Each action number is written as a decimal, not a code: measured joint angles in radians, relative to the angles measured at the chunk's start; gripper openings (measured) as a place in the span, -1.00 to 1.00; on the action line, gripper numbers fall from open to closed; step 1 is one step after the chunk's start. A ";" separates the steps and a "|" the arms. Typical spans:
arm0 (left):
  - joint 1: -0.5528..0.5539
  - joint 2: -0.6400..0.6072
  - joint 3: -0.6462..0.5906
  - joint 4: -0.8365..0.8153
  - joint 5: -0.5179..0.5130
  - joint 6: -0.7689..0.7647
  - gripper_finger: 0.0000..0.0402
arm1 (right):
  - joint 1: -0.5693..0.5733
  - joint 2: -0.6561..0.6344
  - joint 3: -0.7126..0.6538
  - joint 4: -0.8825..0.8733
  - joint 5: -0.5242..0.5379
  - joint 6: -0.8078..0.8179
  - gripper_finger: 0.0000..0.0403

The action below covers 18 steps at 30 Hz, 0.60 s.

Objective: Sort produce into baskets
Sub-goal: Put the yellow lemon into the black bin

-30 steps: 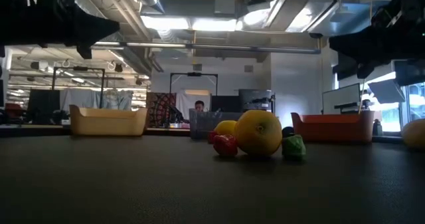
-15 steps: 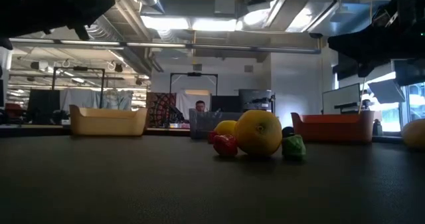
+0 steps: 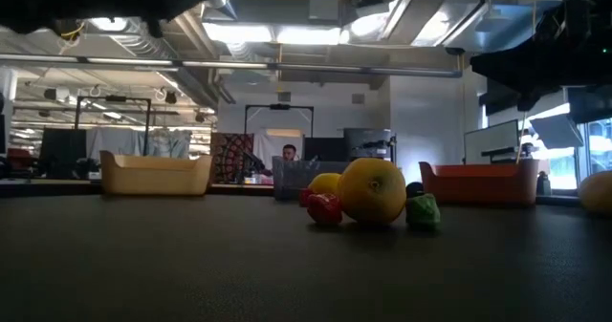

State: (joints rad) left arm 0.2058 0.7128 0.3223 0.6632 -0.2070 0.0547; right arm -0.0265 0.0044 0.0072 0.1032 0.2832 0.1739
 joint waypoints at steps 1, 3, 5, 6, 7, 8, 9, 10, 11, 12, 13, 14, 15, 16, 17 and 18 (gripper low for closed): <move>0.000 0.040 0.022 0.000 0.000 0.000 -0.94 | 0.000 0.000 0.000 0.000 -0.003 -0.003 -0.99; 0.000 0.114 0.064 -0.001 0.000 0.000 -0.94 | 0.000 0.000 0.000 0.000 -0.004 -0.003 -0.99; 0.000 0.181 0.102 0.010 0.000 0.002 -0.94 | 0.000 0.000 0.000 0.000 -0.004 -0.004 -0.99; 0.000 0.212 0.118 0.010 0.000 0.003 -0.94 | 0.000 0.000 0.000 0.000 -0.004 -0.004 -0.99; 0.000 0.240 0.134 0.009 0.000 0.003 -0.94 | 0.000 0.000 0.000 0.000 -0.004 -0.004 -0.99; 0.000 0.264 0.147 0.009 0.000 0.004 -0.94 | 0.000 0.000 0.000 0.000 -0.003 -0.004 -0.99; 0.000 0.285 0.156 0.011 0.000 0.004 -0.94 | 0.000 0.000 0.000 0.000 -0.003 -0.004 -0.99; 0.000 0.308 0.165 0.020 0.000 0.004 -0.94 | 0.000 0.000 0.000 0.000 -0.003 -0.004 -0.99; 0.002 0.329 0.173 0.034 0.001 0.004 -0.94 | 0.000 0.000 0.000 0.000 -0.003 -0.004 -0.99; 0.005 0.349 0.179 0.046 0.001 0.004 -0.94 | 0.000 0.000 0.000 0.000 -0.003 -0.004 -0.99; 0.008 0.368 0.186 0.059 0.001 0.004 -0.94 | 0.000 0.000 0.000 0.000 -0.002 -0.004 -0.99; 0.012 0.385 0.191 0.073 0.001 0.004 -0.93 | 0.000 0.000 0.000 0.000 0.000 -0.004 -0.99; 0.014 0.404 0.198 0.086 0.000 0.004 -0.93 | 0.000 0.000 0.000 0.000 0.002 -0.004 -0.99; 0.018 0.422 0.209 0.087 0.000 0.004 -0.91 | 0.000 0.000 0.000 0.000 0.002 -0.004 -0.99; 0.023 0.439 0.221 0.082 -0.002 0.003 -0.89 | 0.000 0.000 0.000 0.000 0.002 -0.005 -0.99; 0.027 0.458 0.234 0.080 -0.005 -0.002 -0.85 | 0.000 0.000 0.000 0.000 0.002 -0.006 -0.99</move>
State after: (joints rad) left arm 0.2329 1.1711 0.5560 0.7432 -0.2124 0.0532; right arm -0.0265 0.0044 0.0071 0.1036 0.2855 0.1677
